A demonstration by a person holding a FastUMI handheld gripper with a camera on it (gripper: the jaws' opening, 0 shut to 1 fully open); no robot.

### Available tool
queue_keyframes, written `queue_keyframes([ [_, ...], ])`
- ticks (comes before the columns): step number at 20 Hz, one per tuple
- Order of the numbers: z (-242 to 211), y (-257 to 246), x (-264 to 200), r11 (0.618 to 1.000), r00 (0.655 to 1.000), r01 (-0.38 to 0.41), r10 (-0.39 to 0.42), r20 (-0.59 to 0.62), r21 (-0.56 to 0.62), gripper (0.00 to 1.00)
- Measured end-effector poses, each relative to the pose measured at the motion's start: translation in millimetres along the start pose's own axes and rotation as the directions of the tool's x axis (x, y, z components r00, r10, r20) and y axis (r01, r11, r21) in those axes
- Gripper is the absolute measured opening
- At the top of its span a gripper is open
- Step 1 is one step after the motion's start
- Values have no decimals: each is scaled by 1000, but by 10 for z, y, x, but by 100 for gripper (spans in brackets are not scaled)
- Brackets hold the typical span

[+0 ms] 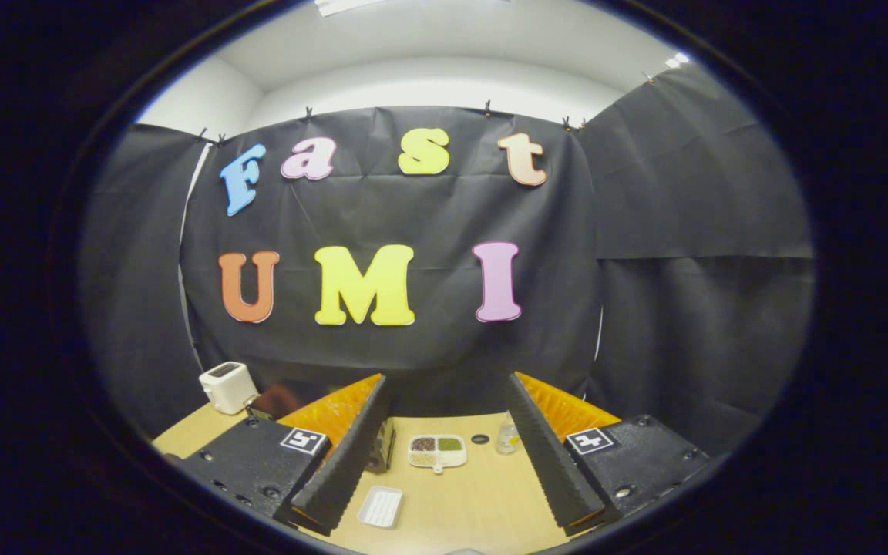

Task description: Open the toaster oven, put the food inside, and close the toaster oven door.

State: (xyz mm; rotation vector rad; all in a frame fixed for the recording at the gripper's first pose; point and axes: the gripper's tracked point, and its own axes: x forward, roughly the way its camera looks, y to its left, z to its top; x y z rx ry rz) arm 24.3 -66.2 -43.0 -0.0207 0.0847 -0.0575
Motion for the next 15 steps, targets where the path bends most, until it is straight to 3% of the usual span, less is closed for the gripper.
queue_keyframes([
  [15,-119,-63,-93,996,996,-85,86,-16,14,98],
])
